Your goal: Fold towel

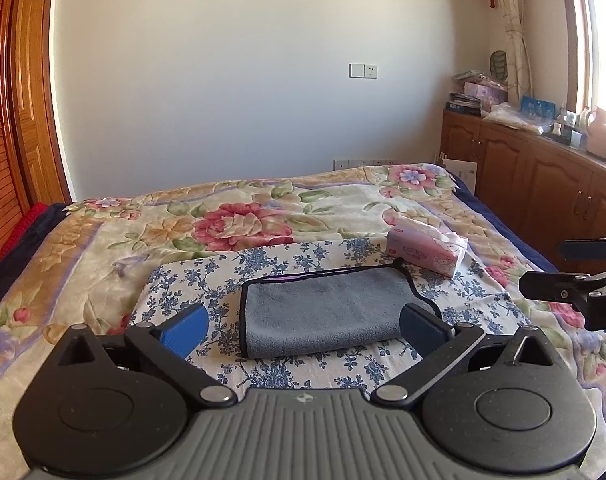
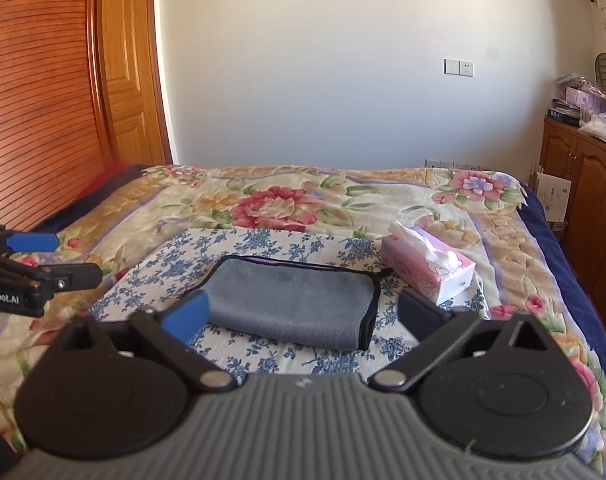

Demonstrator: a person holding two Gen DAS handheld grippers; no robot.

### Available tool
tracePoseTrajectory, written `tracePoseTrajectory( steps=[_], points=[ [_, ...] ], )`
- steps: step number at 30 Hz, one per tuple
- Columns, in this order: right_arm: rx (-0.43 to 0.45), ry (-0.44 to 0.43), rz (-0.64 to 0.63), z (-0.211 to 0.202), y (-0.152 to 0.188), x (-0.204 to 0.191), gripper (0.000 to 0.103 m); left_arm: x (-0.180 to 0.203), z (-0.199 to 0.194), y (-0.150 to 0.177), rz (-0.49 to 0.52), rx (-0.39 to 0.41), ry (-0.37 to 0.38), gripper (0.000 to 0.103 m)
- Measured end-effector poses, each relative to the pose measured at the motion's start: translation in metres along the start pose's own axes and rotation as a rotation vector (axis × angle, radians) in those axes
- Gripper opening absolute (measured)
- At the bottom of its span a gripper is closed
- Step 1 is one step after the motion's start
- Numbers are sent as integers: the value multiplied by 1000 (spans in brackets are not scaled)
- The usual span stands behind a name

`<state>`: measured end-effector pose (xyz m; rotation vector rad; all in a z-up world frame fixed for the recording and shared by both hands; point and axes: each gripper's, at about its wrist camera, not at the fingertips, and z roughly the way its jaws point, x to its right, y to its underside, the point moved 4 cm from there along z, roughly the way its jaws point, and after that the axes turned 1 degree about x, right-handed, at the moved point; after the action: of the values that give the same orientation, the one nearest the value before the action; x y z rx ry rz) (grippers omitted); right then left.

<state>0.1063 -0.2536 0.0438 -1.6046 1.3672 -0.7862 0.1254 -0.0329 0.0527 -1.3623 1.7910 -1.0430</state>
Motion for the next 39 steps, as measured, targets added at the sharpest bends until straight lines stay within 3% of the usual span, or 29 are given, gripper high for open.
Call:
tracePoseTrajectory(
  steps=[16, 25, 39],
  points=[
    [18, 13, 4, -24, 17, -14, 103, 11, -28, 19, 42, 43, -140, 103],
    [22, 18, 14, -38, 30, -18, 103, 21, -43, 36, 28, 38, -91, 103],
    [25, 29, 50, -49, 54, -20, 103, 20, -55, 64, 13, 31, -104, 103]
  ],
)
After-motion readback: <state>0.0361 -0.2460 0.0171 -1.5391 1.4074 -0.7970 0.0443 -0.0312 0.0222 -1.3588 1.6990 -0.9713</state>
